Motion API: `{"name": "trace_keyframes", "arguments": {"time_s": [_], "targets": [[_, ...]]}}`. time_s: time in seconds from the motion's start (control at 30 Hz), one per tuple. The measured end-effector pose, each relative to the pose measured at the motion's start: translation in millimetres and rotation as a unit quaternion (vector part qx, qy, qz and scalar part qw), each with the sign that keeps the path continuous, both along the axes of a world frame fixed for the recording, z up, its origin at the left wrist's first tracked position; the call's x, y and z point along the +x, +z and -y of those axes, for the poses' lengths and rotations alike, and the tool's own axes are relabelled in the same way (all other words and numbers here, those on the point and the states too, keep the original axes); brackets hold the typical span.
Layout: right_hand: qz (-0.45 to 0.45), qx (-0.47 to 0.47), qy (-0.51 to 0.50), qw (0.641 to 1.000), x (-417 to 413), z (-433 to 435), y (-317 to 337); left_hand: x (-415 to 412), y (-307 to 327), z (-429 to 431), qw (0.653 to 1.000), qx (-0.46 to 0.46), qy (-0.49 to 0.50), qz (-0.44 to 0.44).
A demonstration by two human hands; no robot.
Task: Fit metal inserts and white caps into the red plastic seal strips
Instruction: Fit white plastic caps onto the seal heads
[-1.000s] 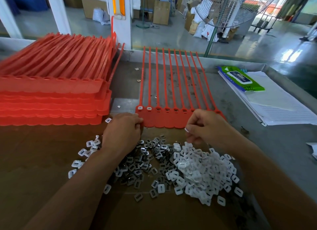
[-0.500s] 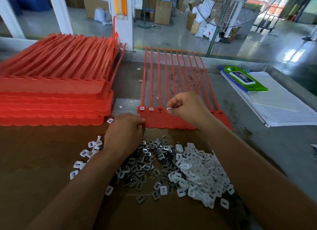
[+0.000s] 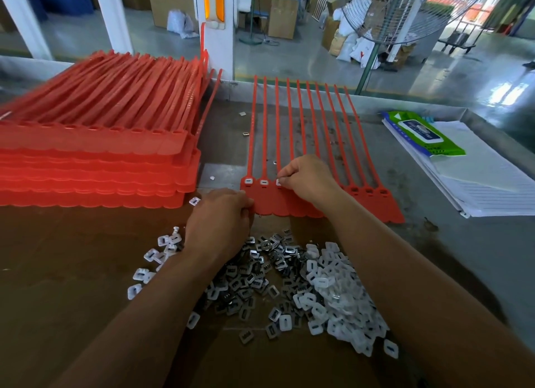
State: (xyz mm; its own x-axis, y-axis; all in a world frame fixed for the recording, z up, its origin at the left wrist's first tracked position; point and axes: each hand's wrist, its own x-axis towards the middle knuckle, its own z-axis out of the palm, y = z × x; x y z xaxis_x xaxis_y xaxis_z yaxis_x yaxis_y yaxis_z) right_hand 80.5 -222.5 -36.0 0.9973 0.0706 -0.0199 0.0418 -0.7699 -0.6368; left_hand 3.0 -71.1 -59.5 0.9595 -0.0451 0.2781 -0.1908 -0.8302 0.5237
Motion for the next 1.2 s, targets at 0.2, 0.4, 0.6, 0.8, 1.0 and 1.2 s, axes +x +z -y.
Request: {"name": "trace_keyframes", "arguments": {"time_s": [0.2, 0.4, 0.6, 0.8, 1.0, 1.2], "targets": [[0.019, -0.034, -0.002, 0.999, 1.0, -3.1, -3.4, -0.4, 0.1, -0.2, 1.000, -0.001, -0.005, 0.004], [-0.018, 0.014, -0.052, 0.998, 2.9, -5.1, 2.4, -1.0, -0.2, -0.7, 1.000, -0.004, -0.005, 0.008], [-0.107, 0.054, -0.091, 0.989, 13.4, -6.5, 9.6, -1.1, -0.6, -0.9, 1.000, -0.006, -0.003, 0.006], [-0.116, 0.079, -0.101, 0.985, 16.8, -4.9, 7.5, -0.8, -0.8, -0.6, 1.000, -0.002, -0.004, 0.004], [-0.083, 0.055, -0.062, 0.993, 13.8, -1.5, 2.4, -0.3, -0.2, 0.5, 1.000, 0.003, -0.003, 0.003], [-0.079, 0.135, -0.038, 0.987, -0.7, 8.8, 9.0, 0.4, 0.0, 0.5, 1.000, 0.011, -0.007, 0.003]]}}
